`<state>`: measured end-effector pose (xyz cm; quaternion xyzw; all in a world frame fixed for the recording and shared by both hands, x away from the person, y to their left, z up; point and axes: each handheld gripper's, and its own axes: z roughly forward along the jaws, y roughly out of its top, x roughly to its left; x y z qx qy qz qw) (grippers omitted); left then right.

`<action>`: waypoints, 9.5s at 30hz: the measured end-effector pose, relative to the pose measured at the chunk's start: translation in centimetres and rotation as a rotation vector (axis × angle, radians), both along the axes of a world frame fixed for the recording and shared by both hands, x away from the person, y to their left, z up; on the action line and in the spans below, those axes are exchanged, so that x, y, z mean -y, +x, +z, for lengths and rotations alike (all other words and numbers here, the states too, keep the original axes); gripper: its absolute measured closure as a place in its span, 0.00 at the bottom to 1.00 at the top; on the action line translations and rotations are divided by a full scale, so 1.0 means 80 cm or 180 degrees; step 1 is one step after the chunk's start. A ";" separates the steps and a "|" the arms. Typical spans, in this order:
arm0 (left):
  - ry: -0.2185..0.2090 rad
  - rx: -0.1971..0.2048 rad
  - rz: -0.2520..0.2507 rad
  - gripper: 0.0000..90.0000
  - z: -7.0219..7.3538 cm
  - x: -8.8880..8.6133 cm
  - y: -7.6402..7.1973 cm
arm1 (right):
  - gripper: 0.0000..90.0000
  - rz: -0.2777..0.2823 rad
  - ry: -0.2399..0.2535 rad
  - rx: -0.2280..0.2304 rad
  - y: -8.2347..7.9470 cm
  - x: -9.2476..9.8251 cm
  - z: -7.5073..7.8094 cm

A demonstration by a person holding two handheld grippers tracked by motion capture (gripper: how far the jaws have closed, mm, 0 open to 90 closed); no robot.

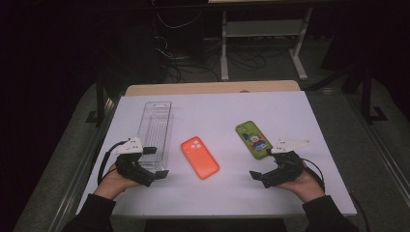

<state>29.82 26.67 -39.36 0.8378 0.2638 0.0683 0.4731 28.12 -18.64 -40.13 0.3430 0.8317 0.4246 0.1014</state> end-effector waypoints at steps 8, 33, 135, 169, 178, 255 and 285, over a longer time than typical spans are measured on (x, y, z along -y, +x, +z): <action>-0.0011 -0.0011 0.0009 0.00 0.001 0.000 -0.001 | 0.00 -0.0024 0.0000 -0.0004 -0.001 0.001 0.002; -0.0016 -0.0045 0.0017 0.00 0.001 -0.002 0.001 | 0.00 -0.0114 -0.0063 -0.0074 0.005 -0.001 0.006; -0.0083 -0.0077 0.0003 0.00 -0.001 0.004 0.005 | 0.00 -0.0722 -0.0360 -0.0315 0.178 -0.057 0.060; -0.0076 -0.0075 -0.0005 0.00 0.000 0.004 0.005 | 0.00 -0.1318 -0.0624 -0.0366 0.196 -0.044 0.057; -0.0055 -0.0063 -0.0014 0.00 -0.001 0.004 0.005 | 0.00 -0.1228 -0.0736 -0.0464 0.187 -0.044 0.042; -0.0009 -0.0082 -0.0020 0.00 0.000 0.004 0.005 | 0.14 -0.0976 -0.1171 -0.1037 0.147 -0.034 -0.044; 0.0019 -0.0045 -0.0035 0.00 0.001 0.003 0.008 | 0.17 -0.0942 -0.1052 -0.0966 0.144 -0.029 -0.036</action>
